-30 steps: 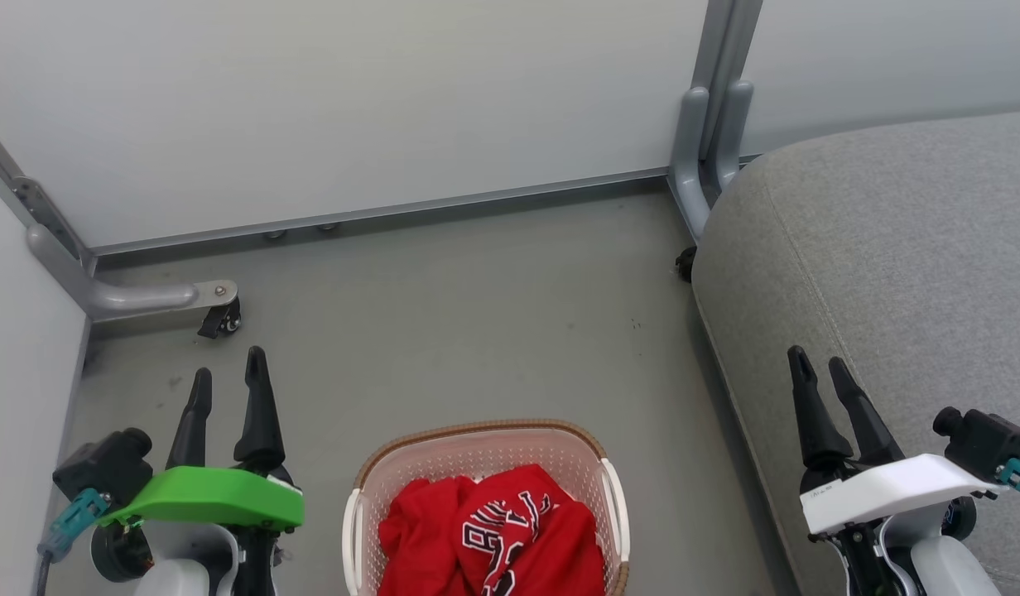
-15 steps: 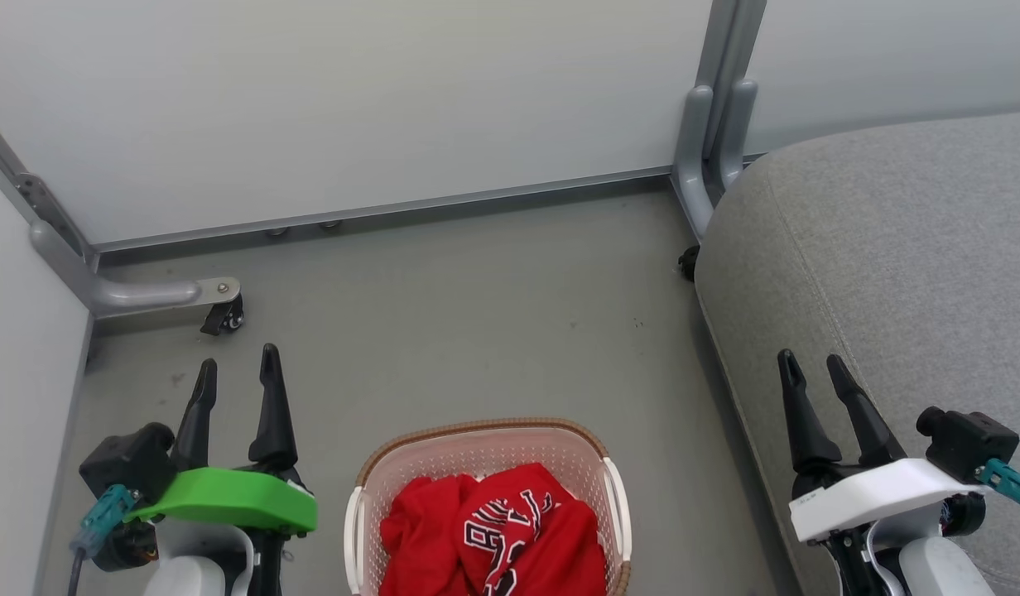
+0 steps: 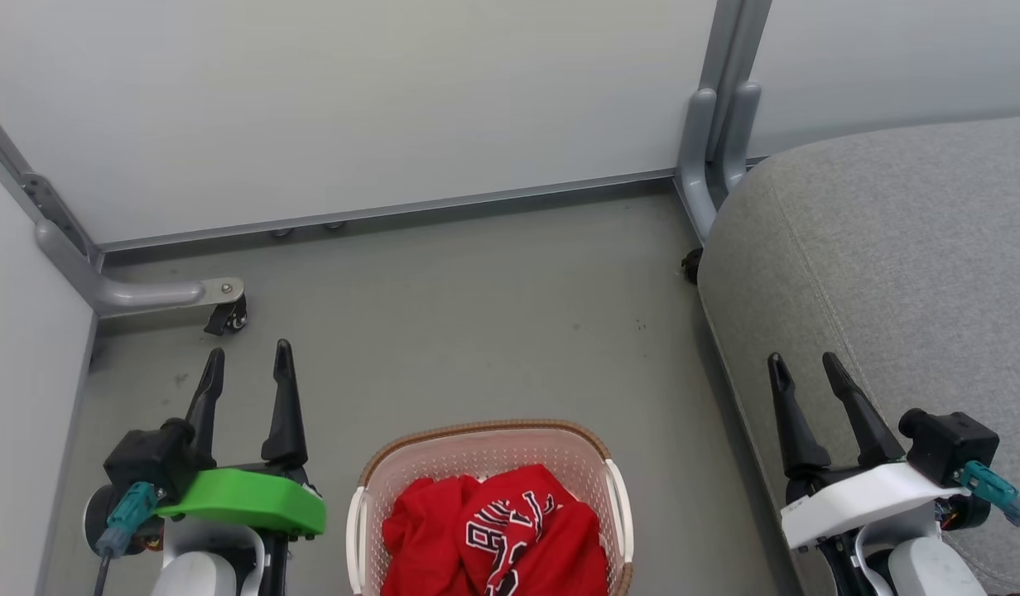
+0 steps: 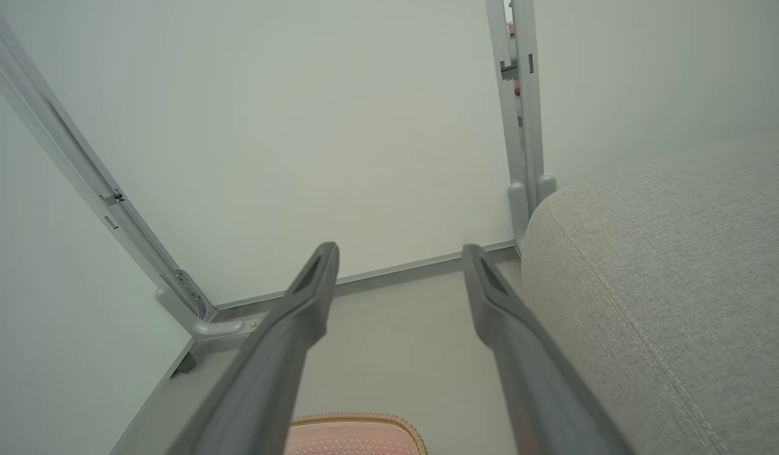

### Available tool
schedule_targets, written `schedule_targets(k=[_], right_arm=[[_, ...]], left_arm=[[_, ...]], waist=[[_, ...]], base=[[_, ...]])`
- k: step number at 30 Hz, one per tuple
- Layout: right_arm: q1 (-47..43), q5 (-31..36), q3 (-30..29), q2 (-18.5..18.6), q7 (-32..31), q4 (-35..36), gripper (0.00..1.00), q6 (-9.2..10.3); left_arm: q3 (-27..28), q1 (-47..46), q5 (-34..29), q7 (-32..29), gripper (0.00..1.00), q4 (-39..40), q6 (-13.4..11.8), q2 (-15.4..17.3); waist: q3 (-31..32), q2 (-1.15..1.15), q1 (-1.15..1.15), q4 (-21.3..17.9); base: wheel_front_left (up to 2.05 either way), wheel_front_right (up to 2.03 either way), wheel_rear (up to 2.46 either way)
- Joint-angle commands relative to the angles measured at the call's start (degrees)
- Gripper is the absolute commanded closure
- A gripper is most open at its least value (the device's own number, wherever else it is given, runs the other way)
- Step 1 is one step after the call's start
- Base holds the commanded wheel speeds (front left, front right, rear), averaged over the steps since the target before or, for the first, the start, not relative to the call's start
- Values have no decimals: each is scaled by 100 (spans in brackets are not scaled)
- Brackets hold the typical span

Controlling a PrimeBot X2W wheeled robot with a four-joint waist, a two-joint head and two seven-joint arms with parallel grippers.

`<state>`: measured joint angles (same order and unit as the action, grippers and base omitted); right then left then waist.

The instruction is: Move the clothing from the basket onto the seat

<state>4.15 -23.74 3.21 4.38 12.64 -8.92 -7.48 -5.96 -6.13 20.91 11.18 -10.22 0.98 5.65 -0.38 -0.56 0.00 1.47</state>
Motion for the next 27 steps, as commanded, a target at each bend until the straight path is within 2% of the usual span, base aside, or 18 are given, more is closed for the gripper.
schedule_targets(k=[1,13,27], right_arm=[[41,176,-29,3,42,17,0,-2],[29,776,-41,-54,121,-32,0,-2],[-3,1420,-121,-112,203,-182,0,-2]], left_arm=[[-27,-137,-138,55,0,26,65,14],[-31,-156,-685,182,0,-181,257,-7],[-5,-217,-1296,311,0,-505,295,-71]], waist=[[0,39,0,7],[11,45,0,43],[24,51,0,79]], base=[[0,0,0],[0,0,0],[0,0,0]])
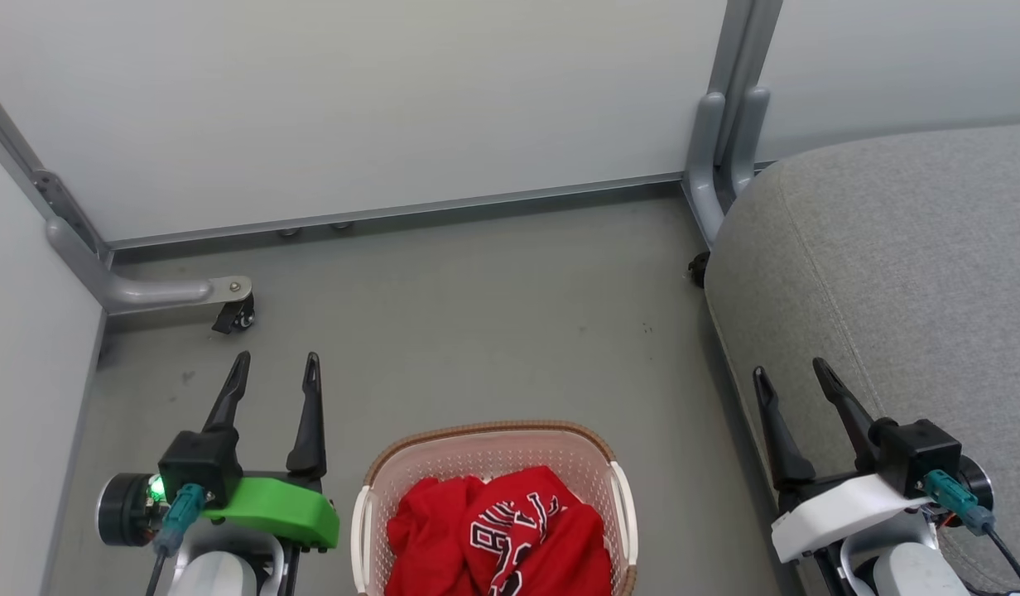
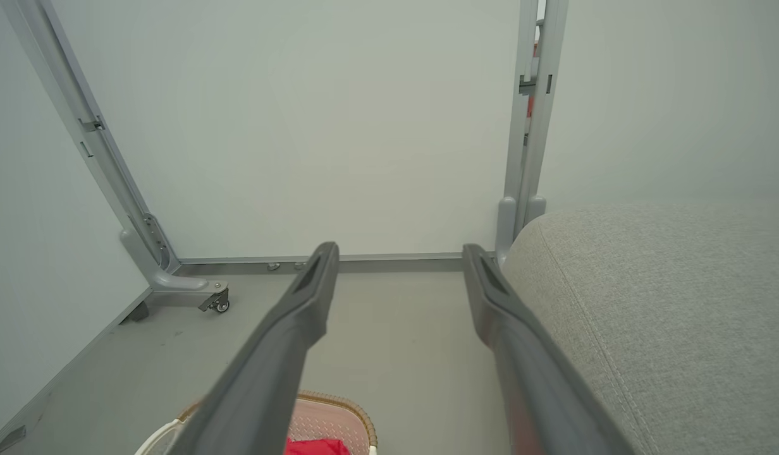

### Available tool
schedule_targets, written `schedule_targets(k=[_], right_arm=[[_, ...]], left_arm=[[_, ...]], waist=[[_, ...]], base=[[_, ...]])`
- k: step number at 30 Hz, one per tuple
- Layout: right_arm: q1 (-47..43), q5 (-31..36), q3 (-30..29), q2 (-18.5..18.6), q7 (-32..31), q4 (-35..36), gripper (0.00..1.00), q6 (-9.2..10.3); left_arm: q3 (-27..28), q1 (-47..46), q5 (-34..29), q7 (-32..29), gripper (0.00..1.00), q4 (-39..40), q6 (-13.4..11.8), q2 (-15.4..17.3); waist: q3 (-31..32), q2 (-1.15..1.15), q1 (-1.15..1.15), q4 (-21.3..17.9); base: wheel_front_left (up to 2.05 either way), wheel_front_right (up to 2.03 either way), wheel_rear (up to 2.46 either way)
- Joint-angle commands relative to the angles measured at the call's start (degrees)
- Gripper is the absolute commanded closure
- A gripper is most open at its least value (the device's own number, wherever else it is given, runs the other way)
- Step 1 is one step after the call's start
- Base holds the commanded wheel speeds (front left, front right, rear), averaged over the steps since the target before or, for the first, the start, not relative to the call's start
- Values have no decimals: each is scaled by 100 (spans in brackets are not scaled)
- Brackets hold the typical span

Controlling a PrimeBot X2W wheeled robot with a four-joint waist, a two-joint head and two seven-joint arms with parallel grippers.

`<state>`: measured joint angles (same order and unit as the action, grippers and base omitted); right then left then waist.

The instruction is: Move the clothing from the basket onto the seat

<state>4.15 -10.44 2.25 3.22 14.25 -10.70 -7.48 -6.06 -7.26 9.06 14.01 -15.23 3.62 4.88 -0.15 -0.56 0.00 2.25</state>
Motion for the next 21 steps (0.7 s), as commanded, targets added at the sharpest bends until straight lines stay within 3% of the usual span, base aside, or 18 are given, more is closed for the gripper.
schedule_targets(k=[1,11,21], right_arm=[[3,147,-34,0,44,-11,0,-2],[28,547,-164,-36,98,-86,0,-1],[30,474,-135,-36,91,-125,0,-1]], left_arm=[[7,-105,-161,35,0,-25,35,2],[19,-134,-556,132,0,-109,50,-33],[53,-135,-555,126,0,-110,82,-62]], waist=[[2,51,0,3],[-1,56,0,19],[-14,56,0,10]], base=[[0,0,0],[0,0,0],[0,0,0]])
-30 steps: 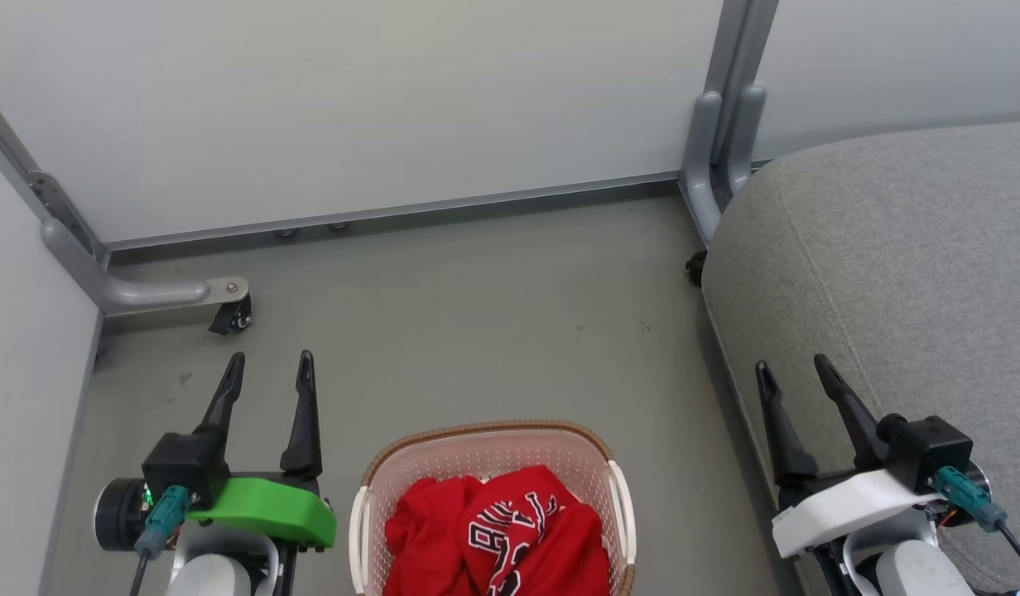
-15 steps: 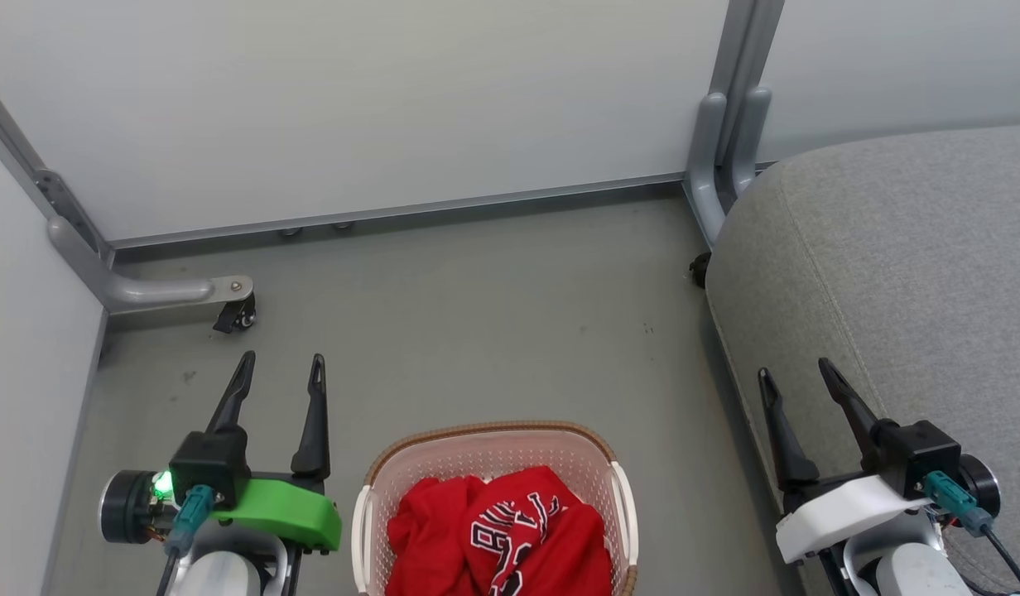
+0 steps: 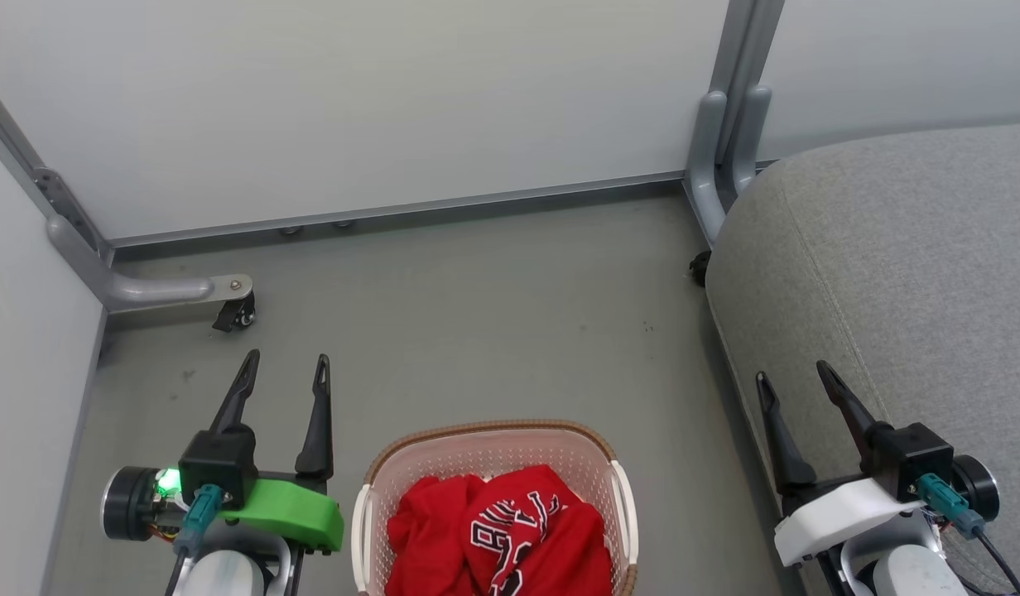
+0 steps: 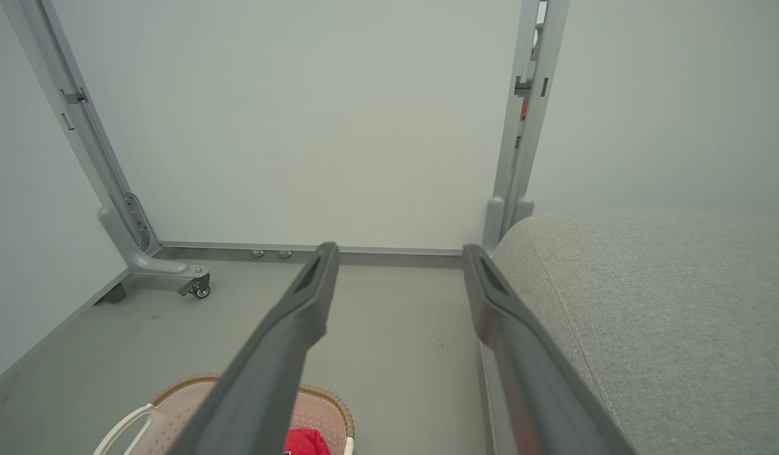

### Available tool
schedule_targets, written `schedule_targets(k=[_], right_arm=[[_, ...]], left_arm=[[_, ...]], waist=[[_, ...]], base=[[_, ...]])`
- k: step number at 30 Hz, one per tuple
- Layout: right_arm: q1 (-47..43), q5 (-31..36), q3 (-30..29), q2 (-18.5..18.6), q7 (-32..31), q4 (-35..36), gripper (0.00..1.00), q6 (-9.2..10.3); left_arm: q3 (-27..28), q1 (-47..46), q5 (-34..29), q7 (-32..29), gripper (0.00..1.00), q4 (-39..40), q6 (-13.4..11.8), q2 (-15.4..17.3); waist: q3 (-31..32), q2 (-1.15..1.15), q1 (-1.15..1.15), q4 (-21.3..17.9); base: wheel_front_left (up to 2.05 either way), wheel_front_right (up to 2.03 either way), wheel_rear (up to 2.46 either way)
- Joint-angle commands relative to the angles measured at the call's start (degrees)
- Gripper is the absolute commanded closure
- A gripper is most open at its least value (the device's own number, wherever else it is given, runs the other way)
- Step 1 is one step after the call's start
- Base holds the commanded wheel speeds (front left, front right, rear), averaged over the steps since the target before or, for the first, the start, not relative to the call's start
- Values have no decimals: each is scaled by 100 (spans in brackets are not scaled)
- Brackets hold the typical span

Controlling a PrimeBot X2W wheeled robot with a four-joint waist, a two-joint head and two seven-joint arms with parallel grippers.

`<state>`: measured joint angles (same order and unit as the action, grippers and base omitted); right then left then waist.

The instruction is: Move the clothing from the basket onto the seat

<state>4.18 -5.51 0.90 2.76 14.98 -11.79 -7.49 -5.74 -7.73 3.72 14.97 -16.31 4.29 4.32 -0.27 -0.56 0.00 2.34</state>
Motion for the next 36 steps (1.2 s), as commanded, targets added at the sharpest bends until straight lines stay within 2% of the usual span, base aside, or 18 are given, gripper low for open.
schedule_targets(k=[1,7,14,28,36], right_arm=[[32,-20,1,11,18,-18,0,0],[88,-39,59,11,18,9,0,0],[283,-30,298,12,18,206,0,0],[1017,-298,883,10,18,1108,0,2],[1362,-408,973,6,18,1486,0,2]], left_arm=[[21,-93,-23,31,0,-1,21,-8],[-47,-143,-43,30,0,-31,79,-13],[-344,-472,-127,26,0,-233,225,101],[-1279,-1846,-51,25,0,-1427,321,635],[-2080,-2659,231,25,0,-2305,322,892]], waist=[[-4,56,0,-1],[-67,56,0,-69],[-437,56,0,-396],[-2068,56,0,-1586],[-2931,56,0,-1904]], base=[[0,0,0],[0,0,0],[0,0,0],[0,0,0],[0,0,0]])
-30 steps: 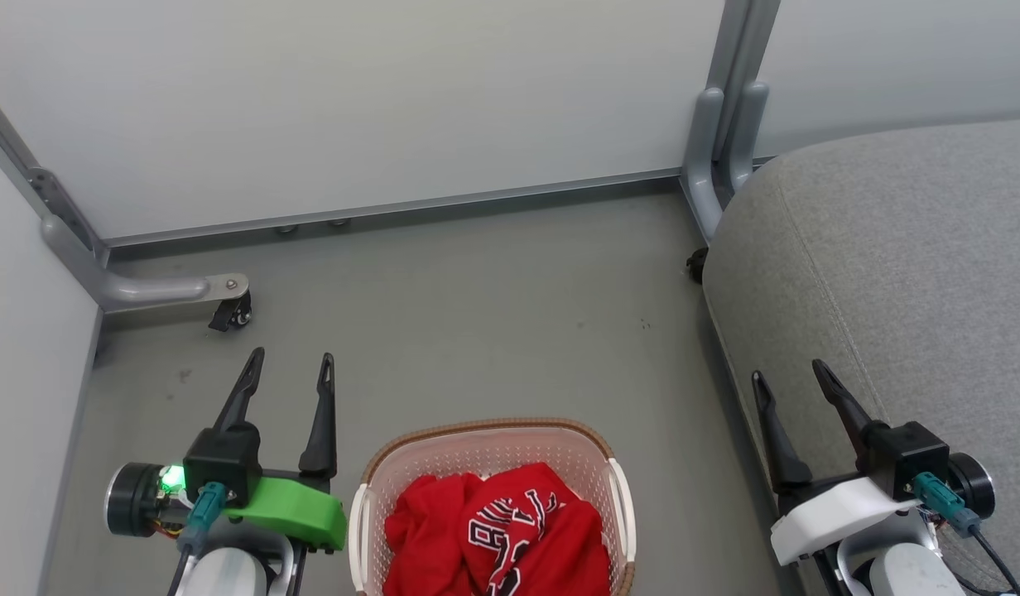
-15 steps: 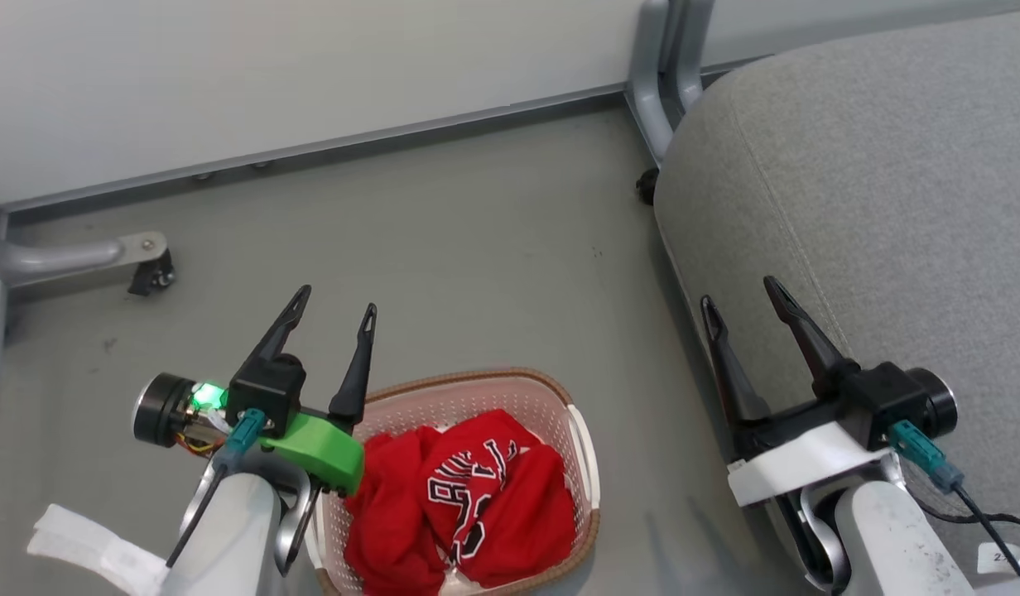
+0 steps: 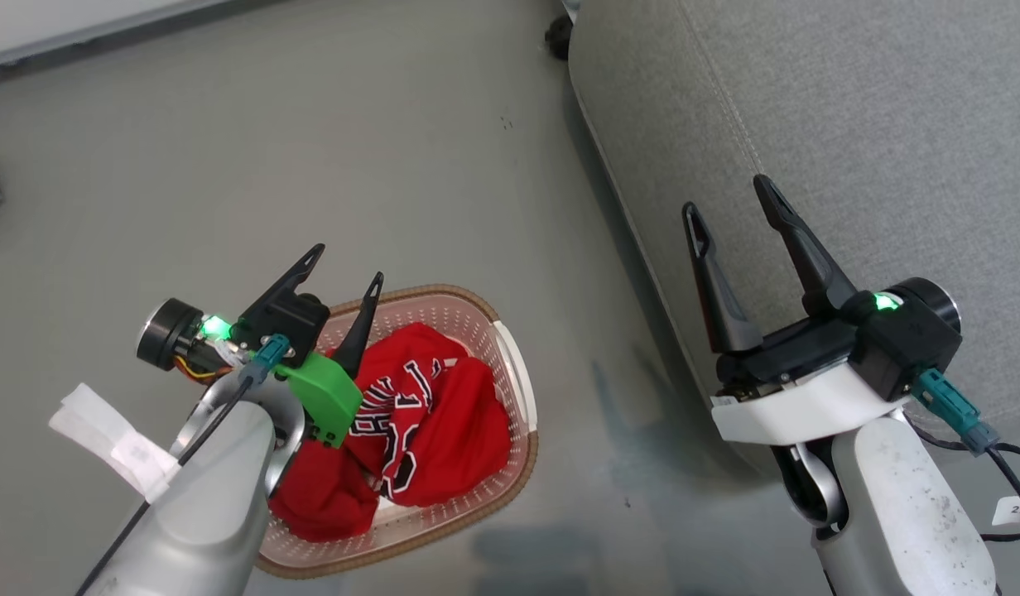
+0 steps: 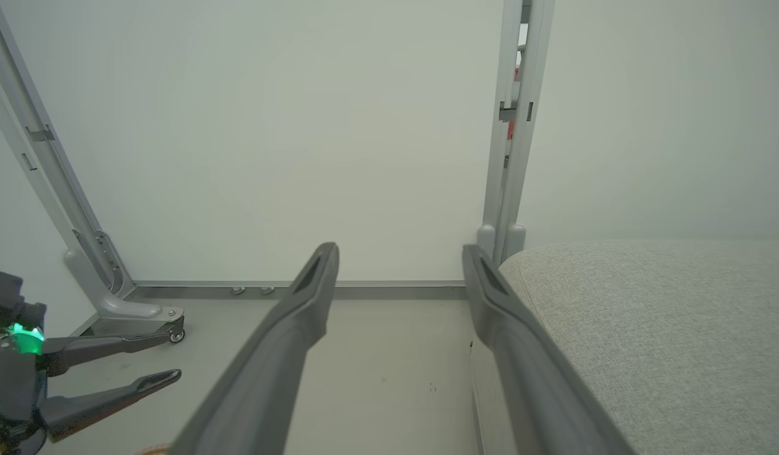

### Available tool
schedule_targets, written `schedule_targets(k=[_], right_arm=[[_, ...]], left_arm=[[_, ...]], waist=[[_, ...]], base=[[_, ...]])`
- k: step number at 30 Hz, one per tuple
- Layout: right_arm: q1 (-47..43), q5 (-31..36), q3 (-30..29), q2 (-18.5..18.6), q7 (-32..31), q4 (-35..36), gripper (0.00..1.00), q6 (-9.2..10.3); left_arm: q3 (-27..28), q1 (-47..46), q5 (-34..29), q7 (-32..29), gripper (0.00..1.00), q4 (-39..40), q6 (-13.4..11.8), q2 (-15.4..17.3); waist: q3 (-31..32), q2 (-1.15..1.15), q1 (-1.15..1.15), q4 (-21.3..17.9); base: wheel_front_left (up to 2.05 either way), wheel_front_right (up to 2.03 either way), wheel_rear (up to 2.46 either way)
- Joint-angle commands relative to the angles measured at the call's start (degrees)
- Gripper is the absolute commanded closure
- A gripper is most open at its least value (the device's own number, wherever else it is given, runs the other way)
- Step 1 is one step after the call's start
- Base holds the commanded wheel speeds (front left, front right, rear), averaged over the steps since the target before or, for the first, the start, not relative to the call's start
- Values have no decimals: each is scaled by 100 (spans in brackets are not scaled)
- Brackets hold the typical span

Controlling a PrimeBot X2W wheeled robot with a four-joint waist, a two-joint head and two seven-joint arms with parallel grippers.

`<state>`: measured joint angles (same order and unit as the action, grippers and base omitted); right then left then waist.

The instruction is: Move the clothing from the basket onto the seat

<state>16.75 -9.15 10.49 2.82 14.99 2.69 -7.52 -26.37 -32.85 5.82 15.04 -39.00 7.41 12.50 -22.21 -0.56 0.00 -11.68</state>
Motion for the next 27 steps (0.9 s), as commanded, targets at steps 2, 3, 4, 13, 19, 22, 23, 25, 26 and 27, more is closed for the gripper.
schedule_targets(k=[2,3,4,13,19,22,23,25,26,27], right_arm=[[198,-60,45,2,17,109,0,6],[250,-60,59,1,17,152,0,6],[295,-61,74,2,17,182,0,6],[715,-98,192,2,17,441,0,6],[922,-123,249,2,17,586,0,6],[1000,-143,261,2,17,641,0,6],[1018,-149,259,2,17,665,0,6],[1023,-162,258,2,17,717,0,6],[1027,-155,254,3,17,734,0,6],[1023,-156,251,2,17,756,0,6]], left_arm=[[-229,-321,87,20,0,-257,11,123],[-344,-426,122,19,0,-376,11,146],[-439,-517,150,19,0,-466,11,161],[-1240,-1315,450,19,0,-1513,6,247],[-1742,-1700,687,19,0,-2125,6,239],[-1981,-1876,740,-16,0,-2448,6,217],[-2066,-1954,762,-24,0,-2550,6,202],[-2207,-2063,818,-82,0,-2724,6,155],[-2271,-2096,837,-98,0,-2779,6,139],[-2334,-2148,892,-110,0,-2844,7,126]], waist=[[-937,56,0,-548],[-1040,56,0,-569],[-1137,56,0,-582],[-1968,56,0,-611],[-2385,56,0,-642],[-2546,56,0,-668],[-2600,56,0,-673],[-2706,56,0,-680],[-2744,56,0,-681],[-2794,56,0,-684]], base=[[0,0,0],[0,0,0],[0,0,0],[0,0,0],[0,0,0],[0,0,0],[0,0,0],[0,0,0],[0,0,0],[0,0,0]])
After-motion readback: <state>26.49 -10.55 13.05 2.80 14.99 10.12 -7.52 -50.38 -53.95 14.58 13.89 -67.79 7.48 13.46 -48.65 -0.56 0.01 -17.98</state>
